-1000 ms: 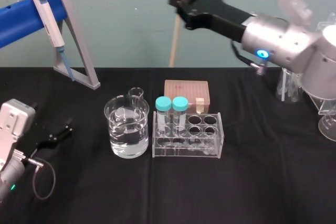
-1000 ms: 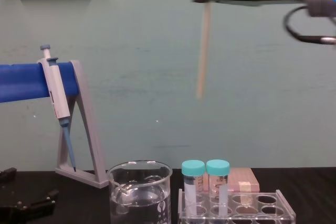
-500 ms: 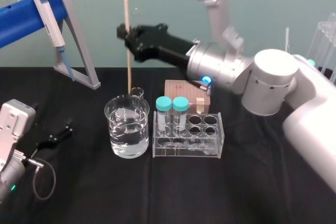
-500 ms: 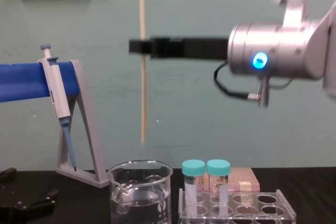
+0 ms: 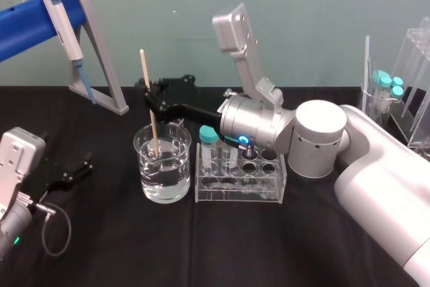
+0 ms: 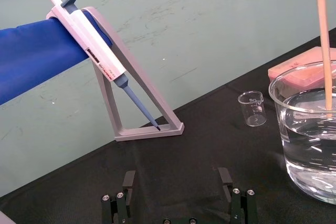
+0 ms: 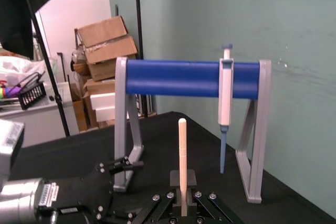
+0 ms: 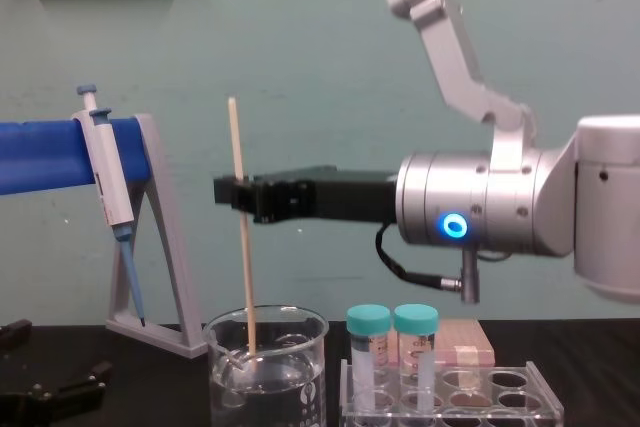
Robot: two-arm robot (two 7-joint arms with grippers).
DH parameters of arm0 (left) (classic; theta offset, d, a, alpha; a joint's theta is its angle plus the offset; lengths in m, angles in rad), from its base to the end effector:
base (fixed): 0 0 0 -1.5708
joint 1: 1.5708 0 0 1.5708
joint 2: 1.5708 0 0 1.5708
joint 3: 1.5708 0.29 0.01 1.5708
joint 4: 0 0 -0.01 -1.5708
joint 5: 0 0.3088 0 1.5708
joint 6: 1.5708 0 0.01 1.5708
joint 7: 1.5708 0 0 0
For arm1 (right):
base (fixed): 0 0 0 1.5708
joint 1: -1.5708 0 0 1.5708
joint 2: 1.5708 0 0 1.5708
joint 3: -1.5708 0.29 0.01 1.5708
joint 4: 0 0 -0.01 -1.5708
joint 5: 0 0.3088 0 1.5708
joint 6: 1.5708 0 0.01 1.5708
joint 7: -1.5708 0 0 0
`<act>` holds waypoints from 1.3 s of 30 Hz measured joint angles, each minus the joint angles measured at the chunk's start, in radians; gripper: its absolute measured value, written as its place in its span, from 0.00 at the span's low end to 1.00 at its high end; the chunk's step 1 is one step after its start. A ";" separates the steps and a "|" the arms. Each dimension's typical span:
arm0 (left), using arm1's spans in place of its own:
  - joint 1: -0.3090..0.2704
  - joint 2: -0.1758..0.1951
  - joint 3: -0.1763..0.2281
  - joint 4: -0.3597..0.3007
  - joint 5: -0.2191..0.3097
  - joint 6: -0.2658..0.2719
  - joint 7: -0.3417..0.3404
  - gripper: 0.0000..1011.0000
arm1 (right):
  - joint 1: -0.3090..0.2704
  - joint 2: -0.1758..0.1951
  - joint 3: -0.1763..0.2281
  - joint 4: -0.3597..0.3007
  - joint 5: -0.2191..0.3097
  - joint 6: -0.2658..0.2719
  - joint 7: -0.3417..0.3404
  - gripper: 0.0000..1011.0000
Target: Hold the thermometer with one hand and immerse one end into the beaker, then reinsert it into the test tube rack.
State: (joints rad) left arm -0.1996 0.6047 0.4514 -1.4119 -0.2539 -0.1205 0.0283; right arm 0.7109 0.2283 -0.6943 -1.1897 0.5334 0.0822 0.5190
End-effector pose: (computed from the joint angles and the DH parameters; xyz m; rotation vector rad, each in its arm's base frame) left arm 0.3581 0.0827 -0.3023 0.3045 -0.2851 1.2480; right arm 0.4702 0.0938 -0.1909 -0.0312 -0.0412 -0.5367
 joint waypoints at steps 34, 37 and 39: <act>0.000 0.000 0.000 0.000 0.000 0.000 0.000 0.99 | -0.024 -0.060 0.054 0.161 -0.076 -0.057 0.035 0.05; 0.000 0.000 0.000 0.000 0.000 0.000 0.000 0.99 | -0.023 -0.068 0.062 0.177 -0.079 -0.059 0.042 0.05; 0.000 0.000 0.000 0.000 0.000 0.000 0.000 0.99 | -0.023 -0.068 0.062 0.177 -0.079 -0.059 0.042 0.05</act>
State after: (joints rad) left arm -0.1995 0.6047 0.4514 -1.4120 -0.2538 -0.1205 0.0283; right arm 0.6877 0.1606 -0.6319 -1.0125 0.4546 0.0232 0.5613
